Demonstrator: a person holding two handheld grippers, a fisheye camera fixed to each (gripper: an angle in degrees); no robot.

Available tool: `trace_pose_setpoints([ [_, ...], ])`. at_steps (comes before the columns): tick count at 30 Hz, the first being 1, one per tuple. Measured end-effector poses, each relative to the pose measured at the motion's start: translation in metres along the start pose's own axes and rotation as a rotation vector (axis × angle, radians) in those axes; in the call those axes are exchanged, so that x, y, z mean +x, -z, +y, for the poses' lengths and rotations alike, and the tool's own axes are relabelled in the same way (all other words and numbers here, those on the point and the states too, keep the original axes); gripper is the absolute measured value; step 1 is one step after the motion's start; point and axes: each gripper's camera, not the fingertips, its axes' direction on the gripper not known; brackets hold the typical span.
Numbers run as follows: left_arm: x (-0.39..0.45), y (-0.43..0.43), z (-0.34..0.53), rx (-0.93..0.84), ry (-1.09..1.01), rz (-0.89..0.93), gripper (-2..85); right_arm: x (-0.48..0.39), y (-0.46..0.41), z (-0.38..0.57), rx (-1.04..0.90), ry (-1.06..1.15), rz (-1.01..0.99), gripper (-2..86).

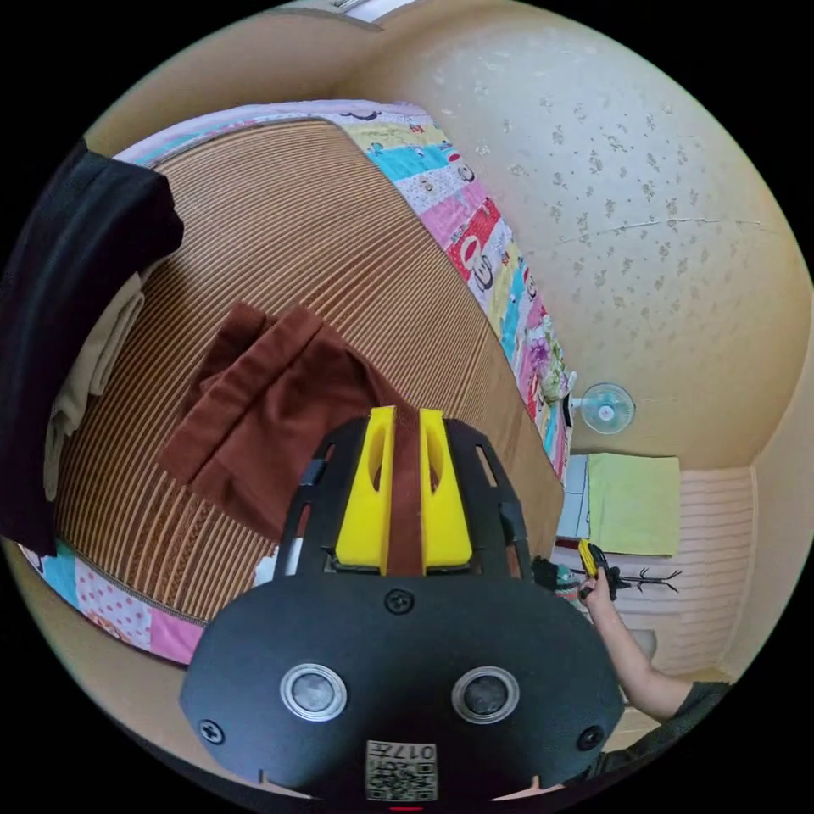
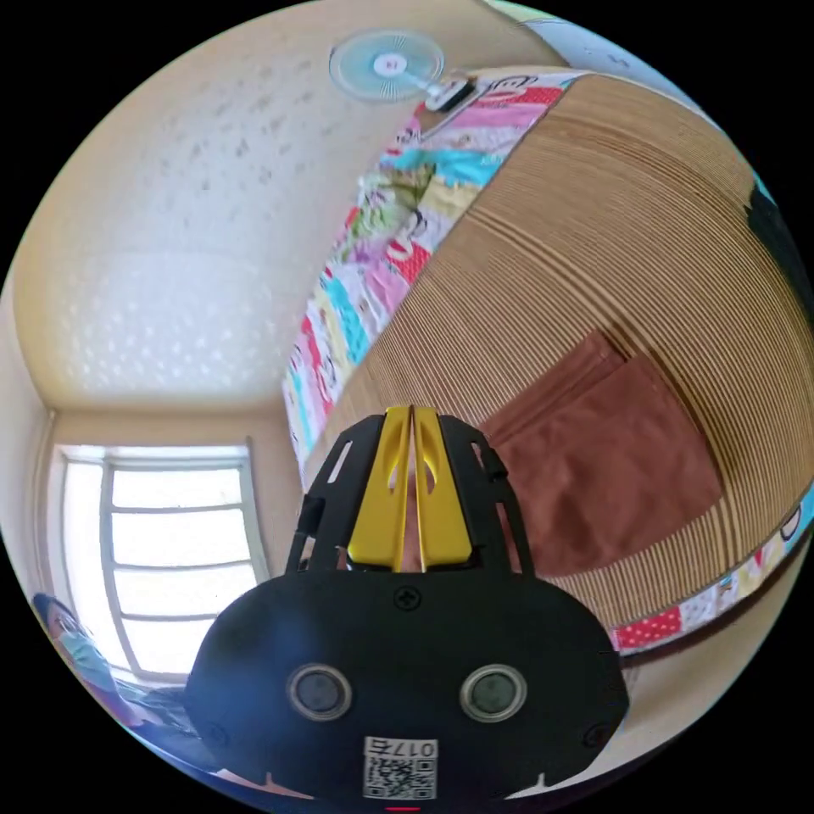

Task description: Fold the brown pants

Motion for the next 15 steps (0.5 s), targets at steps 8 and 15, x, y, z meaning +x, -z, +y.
trace_pose_setpoints([
  [8,-0.050,-0.005,0.075,0.078,0.316,-0.216,17.5,0.113,-0.065,0.096,-0.127,-0.256,0.031,7.9],
  [15,-0.101,-0.052,0.065,-0.061,0.436,0.058,11.8,0.209,-0.036,0.187,0.213,-0.704,-0.144,14.1],
])
